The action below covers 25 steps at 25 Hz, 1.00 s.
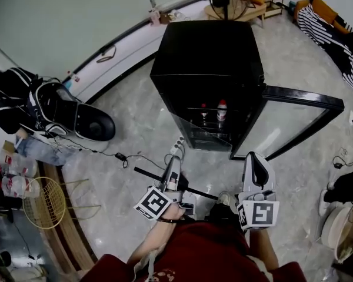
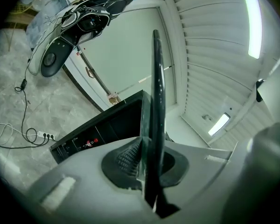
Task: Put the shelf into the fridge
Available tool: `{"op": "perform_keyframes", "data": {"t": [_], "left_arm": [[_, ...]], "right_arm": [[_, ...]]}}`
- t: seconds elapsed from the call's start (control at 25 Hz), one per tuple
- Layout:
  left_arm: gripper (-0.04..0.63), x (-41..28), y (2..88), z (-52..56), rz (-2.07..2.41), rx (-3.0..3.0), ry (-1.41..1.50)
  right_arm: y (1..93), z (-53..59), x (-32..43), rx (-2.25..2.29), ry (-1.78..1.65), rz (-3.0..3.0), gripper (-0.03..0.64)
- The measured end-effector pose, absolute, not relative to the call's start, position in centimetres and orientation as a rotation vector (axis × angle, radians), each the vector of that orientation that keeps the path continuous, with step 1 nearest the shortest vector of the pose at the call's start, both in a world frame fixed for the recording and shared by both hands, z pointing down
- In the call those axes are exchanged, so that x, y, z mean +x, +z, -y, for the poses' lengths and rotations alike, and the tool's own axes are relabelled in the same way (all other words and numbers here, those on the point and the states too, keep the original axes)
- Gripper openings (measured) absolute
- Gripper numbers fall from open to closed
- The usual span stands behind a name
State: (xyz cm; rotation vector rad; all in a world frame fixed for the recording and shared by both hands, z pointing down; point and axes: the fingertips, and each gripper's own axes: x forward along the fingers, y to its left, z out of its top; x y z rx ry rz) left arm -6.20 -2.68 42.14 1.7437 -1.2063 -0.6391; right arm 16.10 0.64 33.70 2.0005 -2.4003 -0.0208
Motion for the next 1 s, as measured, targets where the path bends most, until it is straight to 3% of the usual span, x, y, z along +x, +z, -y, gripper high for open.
{"op": "perform_keyframes", "data": {"t": [0.4, 1.0], "left_arm": [[0.018, -2.4, 42.6, 5.0, 1.185, 1.634, -0.837], [0.018, -2.4, 48.9, 12.4, 1.03, 1.421, -1.074]], "right_arm": [[35.5, 2.2, 18.3, 1.846, 0.019, 2.533, 0.0], [37.4, 6.2, 16.1, 1.677, -0.036, 2.528, 0.0]]}}
